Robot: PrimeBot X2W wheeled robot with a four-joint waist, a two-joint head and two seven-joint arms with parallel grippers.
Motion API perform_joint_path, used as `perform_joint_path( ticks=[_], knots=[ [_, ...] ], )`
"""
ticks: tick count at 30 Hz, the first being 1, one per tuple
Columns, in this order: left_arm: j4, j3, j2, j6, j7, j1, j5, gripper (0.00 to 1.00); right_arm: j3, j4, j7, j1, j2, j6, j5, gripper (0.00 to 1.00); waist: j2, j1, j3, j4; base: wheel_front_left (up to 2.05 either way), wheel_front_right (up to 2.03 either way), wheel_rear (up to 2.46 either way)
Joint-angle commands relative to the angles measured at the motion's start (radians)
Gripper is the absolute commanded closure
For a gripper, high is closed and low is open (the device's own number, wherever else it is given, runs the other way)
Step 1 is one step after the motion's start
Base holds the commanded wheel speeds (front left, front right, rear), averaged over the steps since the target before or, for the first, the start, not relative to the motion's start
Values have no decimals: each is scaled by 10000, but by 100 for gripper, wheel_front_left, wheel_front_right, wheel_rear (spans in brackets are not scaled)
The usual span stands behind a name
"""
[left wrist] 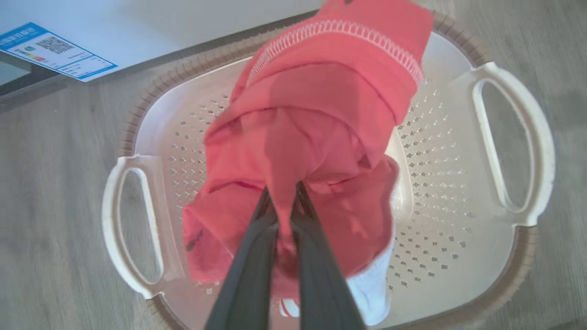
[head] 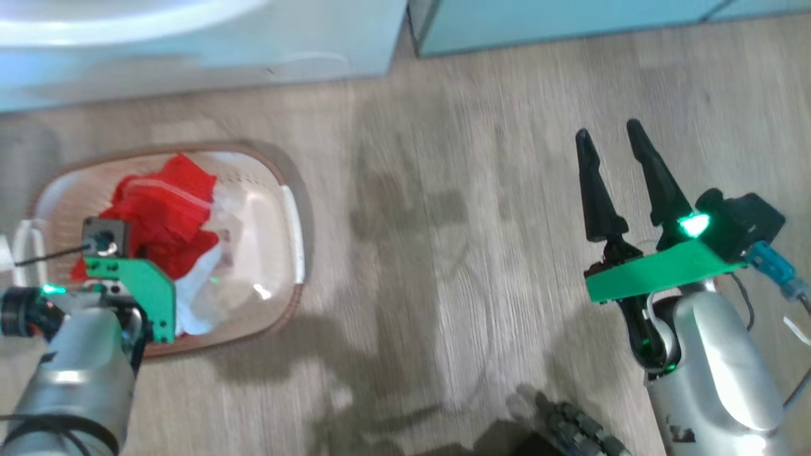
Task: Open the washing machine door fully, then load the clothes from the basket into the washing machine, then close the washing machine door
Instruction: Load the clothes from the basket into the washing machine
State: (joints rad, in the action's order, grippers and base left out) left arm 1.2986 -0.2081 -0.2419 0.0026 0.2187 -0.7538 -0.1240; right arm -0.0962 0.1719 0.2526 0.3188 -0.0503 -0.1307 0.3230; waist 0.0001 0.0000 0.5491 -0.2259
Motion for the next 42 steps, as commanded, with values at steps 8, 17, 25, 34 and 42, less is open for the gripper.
perform_joint_path(
  ticks=[8, 17, 25, 34, 42],
  knots=[
    [-683, 317, 65, 34, 420, 791, -330, 100, 41, 29, 92, -638, 1, 0, -300, 0, -1, 0, -1960, 886, 0, 0, 0],
    [-4055, 487, 254, 112, 428, 2345, -310, 100, 254, 139, 92, -1019, 1, 0, -386, 0, -1, 0, -3064, 1199, 0, 0, 0],
    [-6945, 820, 483, 228, 430, 3944, -83, 100, 440, 216, 92, -1446, 1, 0, -509, 0, -1, 0, -3934, 1383, 0, 0, 0],
    [-9161, 1186, 915, 101, 430, 5335, 111, 100, 586, 181, 92, -1827, 1, 0, -625, 0, -1, 0, -4726, 1549, 0, 0, 0],
    [-10978, 1796, 1405, -417, 430, 6449, 33, 100, 584, 189, 92, -2107, 1, 0, -644, 0, -1, 0, -5162, 1582, 0, 0, 0]
  ],
)
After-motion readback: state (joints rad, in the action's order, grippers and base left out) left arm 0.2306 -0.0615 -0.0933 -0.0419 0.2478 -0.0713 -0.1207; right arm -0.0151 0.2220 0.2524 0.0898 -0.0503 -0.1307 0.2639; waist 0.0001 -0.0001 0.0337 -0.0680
